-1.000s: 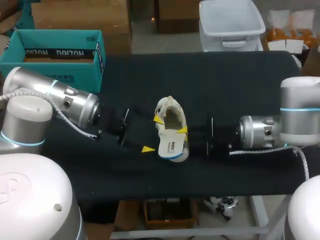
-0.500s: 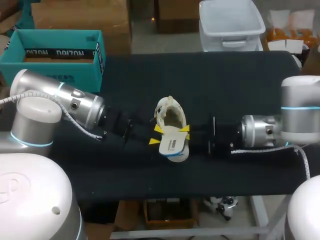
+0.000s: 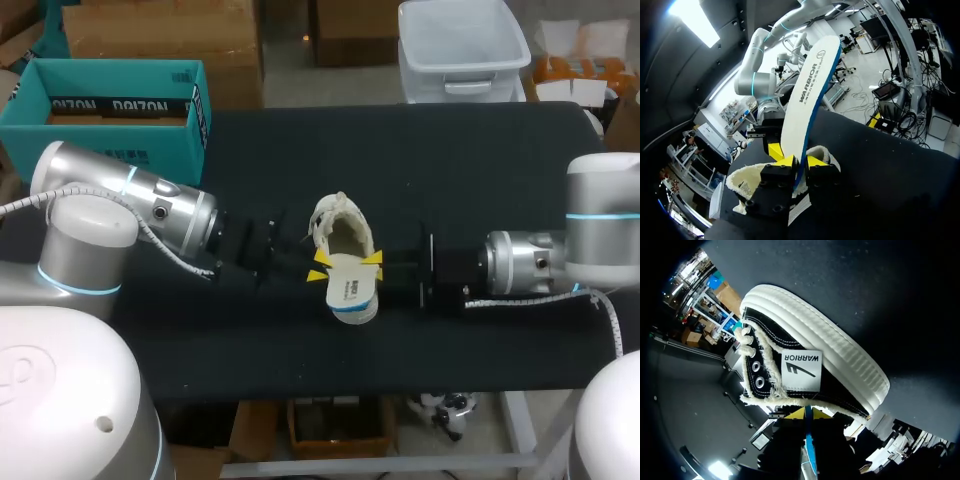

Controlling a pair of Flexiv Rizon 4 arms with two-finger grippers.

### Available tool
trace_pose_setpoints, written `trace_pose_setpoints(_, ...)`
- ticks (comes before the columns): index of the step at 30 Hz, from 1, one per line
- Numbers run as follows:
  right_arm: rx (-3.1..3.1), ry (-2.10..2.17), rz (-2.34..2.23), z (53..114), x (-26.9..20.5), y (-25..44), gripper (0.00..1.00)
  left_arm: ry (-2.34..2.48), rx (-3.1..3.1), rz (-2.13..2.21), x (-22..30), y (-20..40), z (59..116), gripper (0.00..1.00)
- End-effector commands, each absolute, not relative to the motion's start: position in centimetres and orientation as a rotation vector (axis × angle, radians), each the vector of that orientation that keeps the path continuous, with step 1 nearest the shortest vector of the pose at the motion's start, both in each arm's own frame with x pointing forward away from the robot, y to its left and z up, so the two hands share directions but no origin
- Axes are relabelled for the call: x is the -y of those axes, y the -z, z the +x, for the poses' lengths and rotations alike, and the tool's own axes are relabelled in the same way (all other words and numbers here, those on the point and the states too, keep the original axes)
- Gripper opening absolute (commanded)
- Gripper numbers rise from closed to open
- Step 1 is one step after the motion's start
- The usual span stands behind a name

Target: Open the shoe tongue, take the insole out of the shoe, put the insole back into the shoe, and pack the shoe into the shoebox

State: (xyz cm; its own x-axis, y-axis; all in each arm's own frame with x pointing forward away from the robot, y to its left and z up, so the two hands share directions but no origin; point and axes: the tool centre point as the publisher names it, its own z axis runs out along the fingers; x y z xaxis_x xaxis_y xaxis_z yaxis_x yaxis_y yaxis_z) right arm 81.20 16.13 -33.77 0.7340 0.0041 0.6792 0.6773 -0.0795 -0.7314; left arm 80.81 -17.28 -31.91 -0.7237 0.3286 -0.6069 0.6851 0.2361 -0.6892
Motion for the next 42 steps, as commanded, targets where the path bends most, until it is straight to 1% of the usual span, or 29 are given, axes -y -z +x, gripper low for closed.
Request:
trace_pose_setpoints(1,0.574,0.600,-1.557,81.7,-16.2,34.3,0.00,1.489,-2.170,0.938,17.9,32.6,81.1,0.00)
trace_pose_setpoints(13,0.597,0.597,-1.559,83.0,-16.3,35.3,0.00,1.447,-2.199,0.918,18.2,34.2,83.3,0.00)
trace_pose_setpoints(25,0.603,0.593,-1.567,82.9,-16.3,35.2,0.00,1.435,-2.225,0.899,18.2,35.2,83.9,0.00)
trace_pose_setpoints(26,0.603,0.593,-1.568,82.8,-16.3,35.2,0.10,1.435,-2.225,0.898,18.2,35.2,83.9,0.00)
trace_pose_setpoints(27,0.605,0.594,-1.573,82.5,-16.3,35.0,0.33,1.437,-2.225,0.895,18.2,35.2,83.9,0.00)
trace_pose_setpoints(28,0.606,0.594,-1.575,82.3,-16.3,34.9,0.39,1.437,-2.224,0.894,18.2,35.2,83.9,0.00)
trace_pose_setpoints(30,0.611,0.588,-1.591,81.8,-16.3,34.6,0.44,1.438,-2.224,0.893,18.1,35.1,83.9,0.00)
trace_pose_setpoints(35,0.606,0.570,-1.620,80.5,-16.1,34.2,0.44,1.442,-2.217,0.890,17.9,34.9,83.9,0.00)
trace_pose_setpoints(38,0.604,0.564,-1.634,79.9,-16.0,34.0,0.40,1.442,-2.216,0.889,17.8,34.8,83.8,0.00)
trace_pose_setpoints(40,0.603,0.563,-1.640,79.6,-15.9,34.0,0.32,1.446,-2.215,0.888,17.7,34.7,83.7,0.00)
trace_pose_setpoints(41,0.603,0.565,-1.642,79.5,-15.8,33.9,0.27,1.452,-2.213,0.888,17.6,34.6,83.6,0.00)
trace_pose_setpoints(42,0.603,0.566,-1.644,79.4,-15.8,33.9,0.24,1.459,-2.212,0.889,17.5,34.5,83.5,0.00)
